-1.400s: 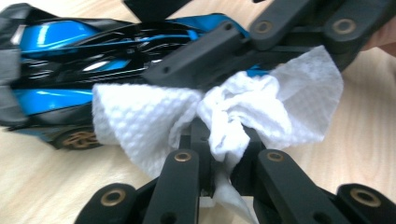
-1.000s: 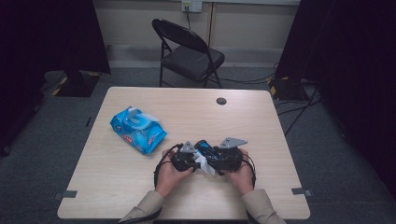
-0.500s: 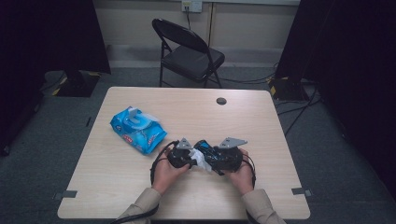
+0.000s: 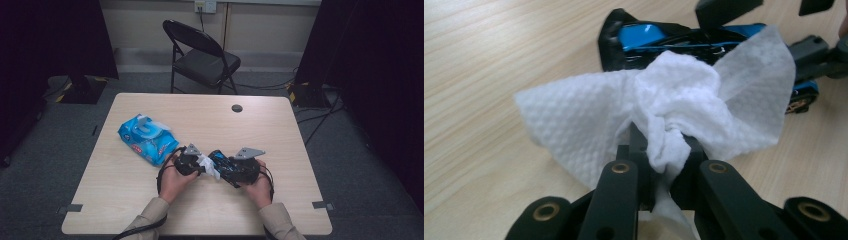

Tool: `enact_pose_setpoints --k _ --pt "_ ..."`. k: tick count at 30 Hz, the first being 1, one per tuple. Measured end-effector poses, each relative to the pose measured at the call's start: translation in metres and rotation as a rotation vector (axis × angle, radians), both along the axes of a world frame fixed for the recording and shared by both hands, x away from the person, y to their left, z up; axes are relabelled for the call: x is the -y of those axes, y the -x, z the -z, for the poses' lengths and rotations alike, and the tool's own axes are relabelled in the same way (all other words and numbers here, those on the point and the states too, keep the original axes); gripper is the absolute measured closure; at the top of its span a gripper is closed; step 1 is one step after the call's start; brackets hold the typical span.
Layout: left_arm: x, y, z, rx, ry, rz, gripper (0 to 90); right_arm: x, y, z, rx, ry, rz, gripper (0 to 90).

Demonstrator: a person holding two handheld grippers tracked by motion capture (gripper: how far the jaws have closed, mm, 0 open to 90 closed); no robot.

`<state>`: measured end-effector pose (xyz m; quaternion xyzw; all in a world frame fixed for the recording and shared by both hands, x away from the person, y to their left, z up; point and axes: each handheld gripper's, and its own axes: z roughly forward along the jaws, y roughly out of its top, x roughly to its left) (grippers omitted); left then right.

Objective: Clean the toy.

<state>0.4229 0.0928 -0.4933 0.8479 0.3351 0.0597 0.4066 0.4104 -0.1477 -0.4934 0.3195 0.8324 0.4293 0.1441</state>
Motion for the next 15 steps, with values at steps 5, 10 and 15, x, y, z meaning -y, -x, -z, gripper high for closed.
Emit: enact_pose_setpoints --k 5,10,15 --pt "-0.006 -0.003 -0.001 0.006 -0.002 -0.022 83.1 0.000 0.000 0.000 0.000 0.001 0.000 41.2" --pt "-0.019 -0.005 -0.004 0.017 0.017 -0.060 83.2 0.000 0.000 0.000 0.000 0.000 -0.002 41.2" --pt "-0.023 0.001 -0.012 0.032 0.033 -0.049 83.4 0.001 0.000 0.000 -0.001 -0.005 -0.002 41.2"
